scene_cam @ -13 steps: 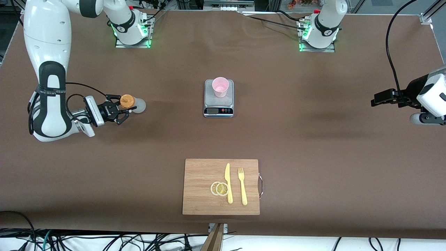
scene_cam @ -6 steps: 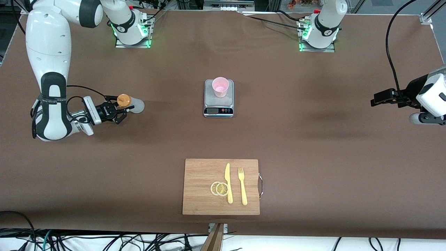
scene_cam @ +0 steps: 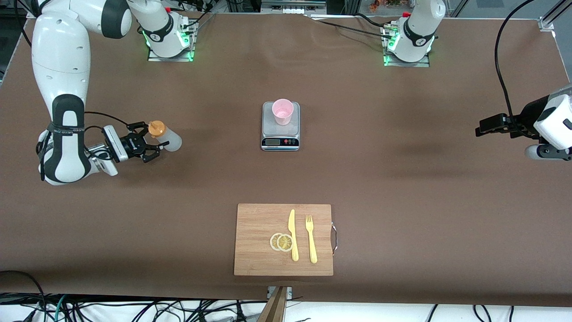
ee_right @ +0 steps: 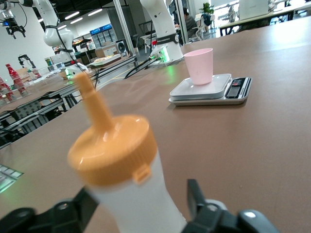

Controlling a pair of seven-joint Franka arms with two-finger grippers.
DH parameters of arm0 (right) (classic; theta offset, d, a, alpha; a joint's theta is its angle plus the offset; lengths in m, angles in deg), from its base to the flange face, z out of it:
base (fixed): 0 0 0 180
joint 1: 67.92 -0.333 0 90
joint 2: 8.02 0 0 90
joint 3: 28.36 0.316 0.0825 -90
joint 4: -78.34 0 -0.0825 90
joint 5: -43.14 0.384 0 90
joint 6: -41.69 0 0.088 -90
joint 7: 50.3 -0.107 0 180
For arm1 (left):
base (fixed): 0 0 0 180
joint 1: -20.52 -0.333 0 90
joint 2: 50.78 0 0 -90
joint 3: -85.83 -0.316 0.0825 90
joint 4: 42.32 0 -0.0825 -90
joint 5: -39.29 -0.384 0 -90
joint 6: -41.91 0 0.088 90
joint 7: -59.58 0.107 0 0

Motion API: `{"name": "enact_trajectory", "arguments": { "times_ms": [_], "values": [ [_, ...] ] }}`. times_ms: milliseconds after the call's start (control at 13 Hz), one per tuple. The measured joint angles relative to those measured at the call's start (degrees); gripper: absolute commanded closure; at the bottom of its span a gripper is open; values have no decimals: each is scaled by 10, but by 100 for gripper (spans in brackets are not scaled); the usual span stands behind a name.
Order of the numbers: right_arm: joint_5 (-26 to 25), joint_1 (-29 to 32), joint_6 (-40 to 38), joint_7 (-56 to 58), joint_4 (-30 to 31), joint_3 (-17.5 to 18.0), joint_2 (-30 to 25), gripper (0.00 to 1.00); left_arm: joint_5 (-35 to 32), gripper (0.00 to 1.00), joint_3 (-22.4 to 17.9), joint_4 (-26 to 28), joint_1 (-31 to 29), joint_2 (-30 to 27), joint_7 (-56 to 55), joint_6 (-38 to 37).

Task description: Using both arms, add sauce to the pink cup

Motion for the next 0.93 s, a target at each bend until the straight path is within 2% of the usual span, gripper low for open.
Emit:
{"name": "enact_trajectory", "arguments": {
  "times_ms": [231,463,617,926],
  "values": [
    [-50,2,-8,-65,-51,-9,-2,0,0,0,0,0,0,1,0,0],
    [-67,2,-52,-176,-83,-51,-11,0,0,0,0,0,0,2,0,0],
    [-74,-1,-76,-288,-97,-93,-20,0,0,0,0,0,0,2,0,0],
    [-87,-16,-133,-548,-179,-144,-46,0,0,0,0,0,0,2,0,0]
  ]
}}
